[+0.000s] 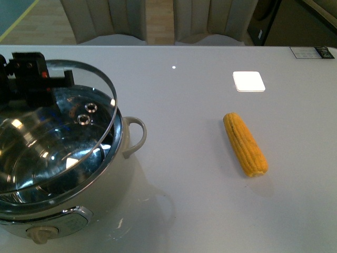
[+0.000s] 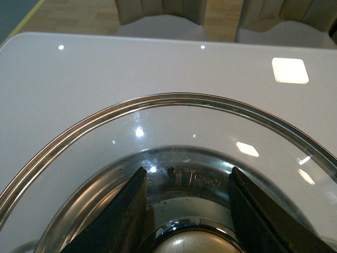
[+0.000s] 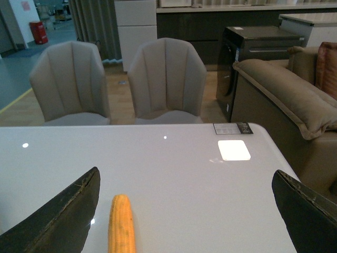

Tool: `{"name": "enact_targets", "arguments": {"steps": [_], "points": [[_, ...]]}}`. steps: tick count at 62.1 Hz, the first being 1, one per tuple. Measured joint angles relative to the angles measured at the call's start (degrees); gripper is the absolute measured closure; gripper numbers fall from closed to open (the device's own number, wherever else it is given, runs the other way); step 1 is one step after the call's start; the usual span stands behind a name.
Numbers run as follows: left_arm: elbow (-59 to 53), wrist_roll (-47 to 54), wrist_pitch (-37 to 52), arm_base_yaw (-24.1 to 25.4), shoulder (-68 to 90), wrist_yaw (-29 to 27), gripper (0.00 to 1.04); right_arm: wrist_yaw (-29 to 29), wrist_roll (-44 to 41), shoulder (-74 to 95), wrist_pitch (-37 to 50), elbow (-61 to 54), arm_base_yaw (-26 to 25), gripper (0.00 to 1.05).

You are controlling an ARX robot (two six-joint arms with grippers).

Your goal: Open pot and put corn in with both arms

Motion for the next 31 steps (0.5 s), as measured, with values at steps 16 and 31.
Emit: {"name": "enact_targets", "arguments": {"steps": [16, 31], "points": [[-1.6, 3.1, -0.5, 7.5, -8.0, 4.8, 0.64, 0.0, 0.0, 0.0, 0.0, 0.0, 0.0, 0.09], [-5.7, 8.5, 2.4, 24.7, -10.4, 13.3, 0.64, 0.0, 0.0, 0.0, 0.0, 0.0, 0.0, 0.09]]}}
